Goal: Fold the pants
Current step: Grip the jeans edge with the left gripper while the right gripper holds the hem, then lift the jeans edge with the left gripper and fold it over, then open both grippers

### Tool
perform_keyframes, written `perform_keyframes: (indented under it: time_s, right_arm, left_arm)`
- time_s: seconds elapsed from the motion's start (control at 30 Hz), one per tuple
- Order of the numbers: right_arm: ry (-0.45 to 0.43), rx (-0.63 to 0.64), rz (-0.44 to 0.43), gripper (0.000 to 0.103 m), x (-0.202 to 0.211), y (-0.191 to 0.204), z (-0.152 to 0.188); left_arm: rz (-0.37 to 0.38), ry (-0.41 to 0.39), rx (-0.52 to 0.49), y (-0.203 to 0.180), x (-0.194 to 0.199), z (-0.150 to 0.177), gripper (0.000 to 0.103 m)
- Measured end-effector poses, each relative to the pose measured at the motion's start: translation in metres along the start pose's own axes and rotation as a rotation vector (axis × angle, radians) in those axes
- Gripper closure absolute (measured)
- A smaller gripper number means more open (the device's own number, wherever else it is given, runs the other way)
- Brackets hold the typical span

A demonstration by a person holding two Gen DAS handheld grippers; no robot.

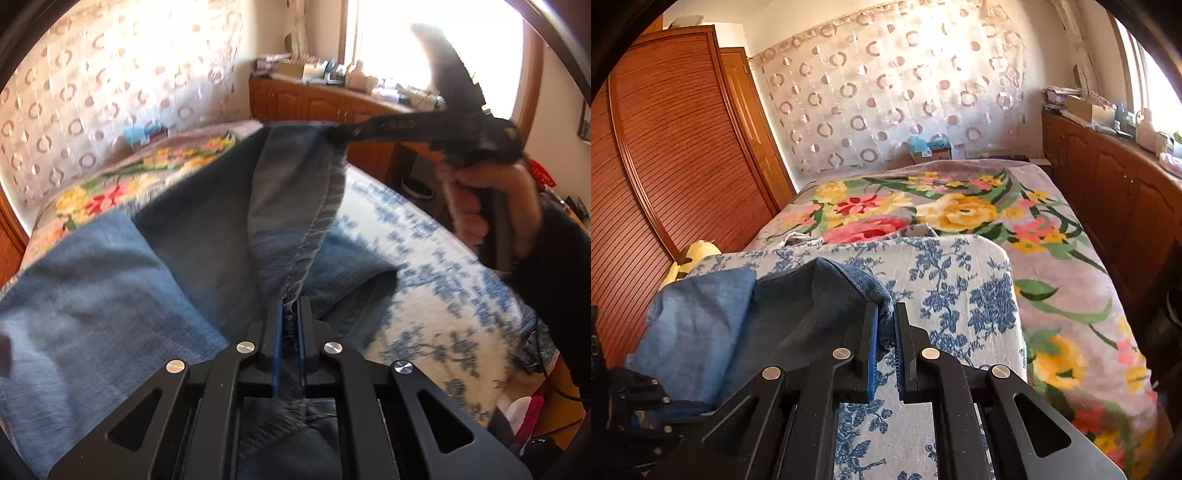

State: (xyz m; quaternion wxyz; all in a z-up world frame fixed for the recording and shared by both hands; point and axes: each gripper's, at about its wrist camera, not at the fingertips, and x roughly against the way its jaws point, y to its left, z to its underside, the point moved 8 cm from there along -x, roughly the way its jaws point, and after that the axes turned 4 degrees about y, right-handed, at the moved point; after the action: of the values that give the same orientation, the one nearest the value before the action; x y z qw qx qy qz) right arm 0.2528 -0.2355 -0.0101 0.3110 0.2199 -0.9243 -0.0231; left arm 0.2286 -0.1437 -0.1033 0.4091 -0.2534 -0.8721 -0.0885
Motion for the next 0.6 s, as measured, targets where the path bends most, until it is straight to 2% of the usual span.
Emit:
perform_keyframes:
  time_s: [0.27,0.6]
  right_arm:
    - [-0.074,0.066,-0.022,0.095,0.034,0.034,-0.032]
    - [-0.142,0.211,-0.122,0.095,0.043,0.143,-0.064]
  left_arm:
    - [0.017,-0.111,0.007,-0.004,0.059,-0.01,0.095]
    - [-0.045,-0.19,0.098,0.047,0.119,0.019,0.096]
